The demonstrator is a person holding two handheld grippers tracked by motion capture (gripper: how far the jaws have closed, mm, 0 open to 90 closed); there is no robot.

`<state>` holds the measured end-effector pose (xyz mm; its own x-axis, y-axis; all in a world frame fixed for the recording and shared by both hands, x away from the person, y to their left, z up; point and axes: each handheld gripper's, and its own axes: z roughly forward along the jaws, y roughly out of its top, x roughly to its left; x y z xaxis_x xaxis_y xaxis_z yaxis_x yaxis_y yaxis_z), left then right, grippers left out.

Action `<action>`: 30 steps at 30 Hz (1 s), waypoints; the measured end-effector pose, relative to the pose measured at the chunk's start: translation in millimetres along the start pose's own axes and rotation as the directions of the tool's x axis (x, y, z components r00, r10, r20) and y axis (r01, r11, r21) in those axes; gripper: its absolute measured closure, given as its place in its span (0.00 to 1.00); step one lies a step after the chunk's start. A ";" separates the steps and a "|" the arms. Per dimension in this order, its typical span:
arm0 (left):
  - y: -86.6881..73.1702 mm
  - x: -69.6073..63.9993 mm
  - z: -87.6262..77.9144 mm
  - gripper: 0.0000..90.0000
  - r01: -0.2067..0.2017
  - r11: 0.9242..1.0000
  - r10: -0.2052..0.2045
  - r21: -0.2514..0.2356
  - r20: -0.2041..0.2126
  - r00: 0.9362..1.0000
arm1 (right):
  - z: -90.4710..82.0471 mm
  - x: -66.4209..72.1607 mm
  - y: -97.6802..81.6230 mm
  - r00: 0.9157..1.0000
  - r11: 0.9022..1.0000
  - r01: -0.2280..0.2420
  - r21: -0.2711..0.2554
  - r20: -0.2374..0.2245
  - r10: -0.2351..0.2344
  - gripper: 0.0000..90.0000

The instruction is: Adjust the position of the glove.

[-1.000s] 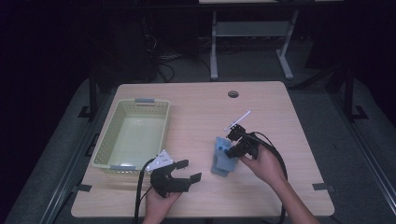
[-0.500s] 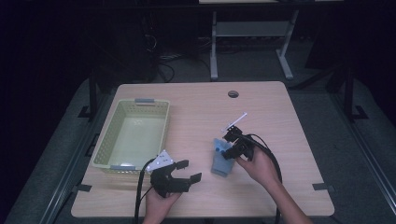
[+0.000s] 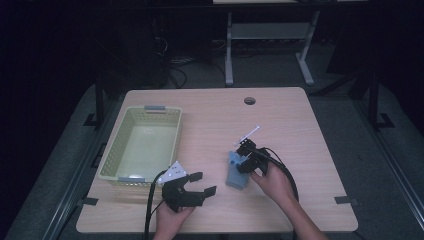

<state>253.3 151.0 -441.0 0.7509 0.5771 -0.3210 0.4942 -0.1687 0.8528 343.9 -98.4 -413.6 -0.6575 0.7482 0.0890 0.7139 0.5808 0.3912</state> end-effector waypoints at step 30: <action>2.6 -4.6 10.9 0.27 0.020 0.999 -0.021 0.033 0.017 1.000 | -0.3 -13.3 -16.5 0.992 0.989 -0.090 -0.116 -0.096 0.079 0.60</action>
<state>255.9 139.1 -441.8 0.7476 0.5672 -0.3455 0.5234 -0.1829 0.8322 340.8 -118.0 -421.0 -0.6195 0.7572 0.2073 0.7371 0.4702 0.4853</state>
